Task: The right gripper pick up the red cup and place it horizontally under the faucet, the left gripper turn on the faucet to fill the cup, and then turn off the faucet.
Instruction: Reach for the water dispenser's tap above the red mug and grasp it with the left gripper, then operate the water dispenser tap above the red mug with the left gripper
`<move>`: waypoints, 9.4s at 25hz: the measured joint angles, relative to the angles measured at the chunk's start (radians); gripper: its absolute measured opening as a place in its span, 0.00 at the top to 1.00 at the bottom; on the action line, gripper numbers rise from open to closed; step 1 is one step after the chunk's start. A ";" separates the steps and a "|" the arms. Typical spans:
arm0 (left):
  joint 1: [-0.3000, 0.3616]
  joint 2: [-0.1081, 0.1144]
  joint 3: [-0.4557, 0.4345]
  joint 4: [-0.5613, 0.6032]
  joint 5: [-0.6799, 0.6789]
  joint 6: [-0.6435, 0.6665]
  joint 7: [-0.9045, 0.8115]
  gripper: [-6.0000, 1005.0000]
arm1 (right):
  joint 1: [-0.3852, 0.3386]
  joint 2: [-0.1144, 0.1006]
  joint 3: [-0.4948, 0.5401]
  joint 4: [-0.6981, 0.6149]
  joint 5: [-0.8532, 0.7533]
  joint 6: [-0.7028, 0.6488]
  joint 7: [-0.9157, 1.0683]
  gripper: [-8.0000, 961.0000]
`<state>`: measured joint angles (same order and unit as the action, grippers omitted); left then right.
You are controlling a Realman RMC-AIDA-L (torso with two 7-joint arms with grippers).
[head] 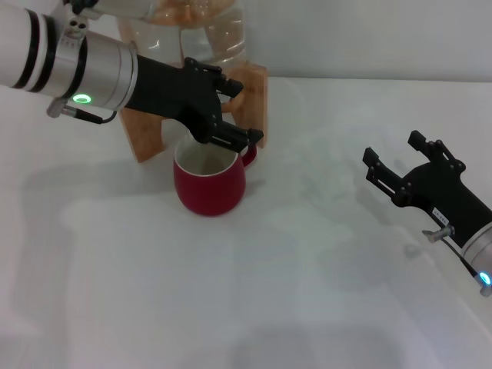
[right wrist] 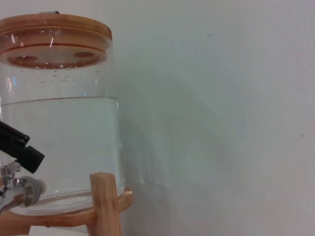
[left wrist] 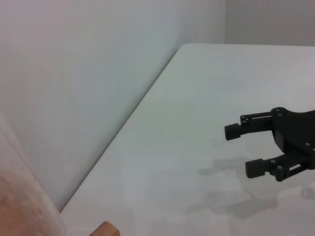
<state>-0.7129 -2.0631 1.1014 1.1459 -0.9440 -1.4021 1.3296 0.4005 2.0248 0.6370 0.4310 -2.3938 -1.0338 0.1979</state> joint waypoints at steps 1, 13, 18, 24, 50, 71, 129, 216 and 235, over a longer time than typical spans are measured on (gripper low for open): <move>0.000 0.000 0.000 0.000 0.001 -0.002 -0.001 0.15 | 0.000 0.000 0.000 0.000 0.000 0.000 0.000 0.12; 0.010 0.000 -0.001 0.024 0.001 -0.023 -0.007 0.15 | 0.003 -0.002 0.003 -0.002 0.000 0.003 0.000 0.12; 0.014 0.002 -0.003 0.031 0.001 -0.037 -0.015 0.15 | 0.003 -0.002 0.004 -0.002 0.000 0.003 0.000 0.12; 0.021 0.003 -0.005 0.047 0.001 -0.048 -0.023 0.15 | 0.003 -0.002 0.004 -0.002 -0.001 0.004 0.000 0.12; 0.085 -0.010 -0.005 0.129 -0.001 -0.090 -0.051 0.15 | 0.005 -0.002 0.005 -0.001 -0.006 0.007 0.000 0.12; 0.040 -0.012 0.008 0.100 -0.039 -0.007 0.008 0.15 | 0.013 -0.002 0.007 -0.001 -0.007 0.000 0.000 0.12; 0.288 -0.015 0.051 0.187 -0.203 0.035 0.035 0.16 | 0.016 -0.001 0.000 -0.014 -0.003 0.005 0.000 0.12; 0.223 -0.014 0.031 0.154 -0.128 0.011 0.029 0.16 | 0.005 -0.001 -0.002 -0.003 -0.003 0.000 0.000 0.12; 0.185 -0.014 0.031 0.111 -0.127 0.027 0.044 0.16 | 0.010 -0.003 0.001 -0.004 -0.002 0.000 0.000 0.12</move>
<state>-0.5276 -2.0770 1.1328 1.2565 -1.0709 -1.3749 1.3738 0.4108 2.0218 0.6383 0.4268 -2.3960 -1.0338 0.1979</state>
